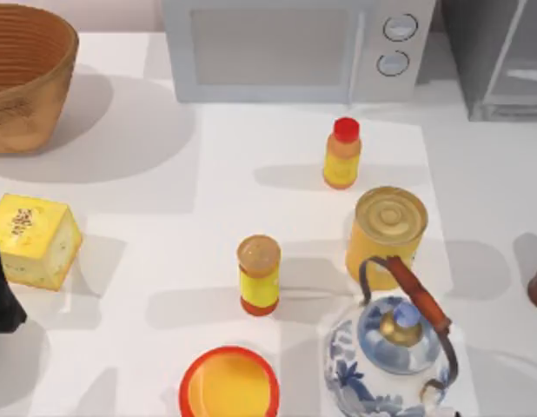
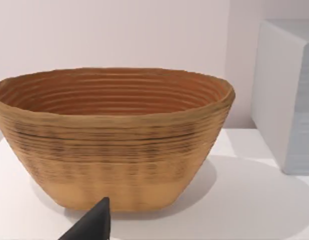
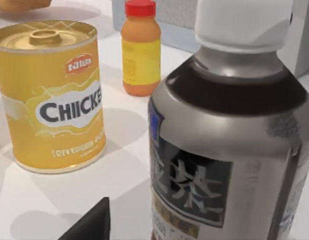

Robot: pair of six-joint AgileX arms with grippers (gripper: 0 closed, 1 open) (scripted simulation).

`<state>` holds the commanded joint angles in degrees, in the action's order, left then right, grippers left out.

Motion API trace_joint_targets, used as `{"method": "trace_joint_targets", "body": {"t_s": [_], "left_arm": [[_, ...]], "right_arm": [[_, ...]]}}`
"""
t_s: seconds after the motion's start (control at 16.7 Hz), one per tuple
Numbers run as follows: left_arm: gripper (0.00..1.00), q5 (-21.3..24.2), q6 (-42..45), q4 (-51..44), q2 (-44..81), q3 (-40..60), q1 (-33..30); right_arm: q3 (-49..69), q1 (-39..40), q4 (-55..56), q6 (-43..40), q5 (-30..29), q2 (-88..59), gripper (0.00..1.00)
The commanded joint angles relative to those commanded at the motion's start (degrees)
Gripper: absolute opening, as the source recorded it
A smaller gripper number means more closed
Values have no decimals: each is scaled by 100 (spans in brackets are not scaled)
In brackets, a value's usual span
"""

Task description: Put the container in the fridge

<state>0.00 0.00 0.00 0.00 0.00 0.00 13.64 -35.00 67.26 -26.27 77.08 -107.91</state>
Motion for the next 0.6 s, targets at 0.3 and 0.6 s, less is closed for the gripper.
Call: {"method": "trace_joint_targets", "body": {"t_s": [0.3,0.6], "left_arm": [[100,0,0,0,0,0,0],[100,0,0,0,0,0,0]], "right_arm": [[-32,659,1590,1012,-620,-588,100],[-88,1068,2345,1443,-1016,-882,100]]}}
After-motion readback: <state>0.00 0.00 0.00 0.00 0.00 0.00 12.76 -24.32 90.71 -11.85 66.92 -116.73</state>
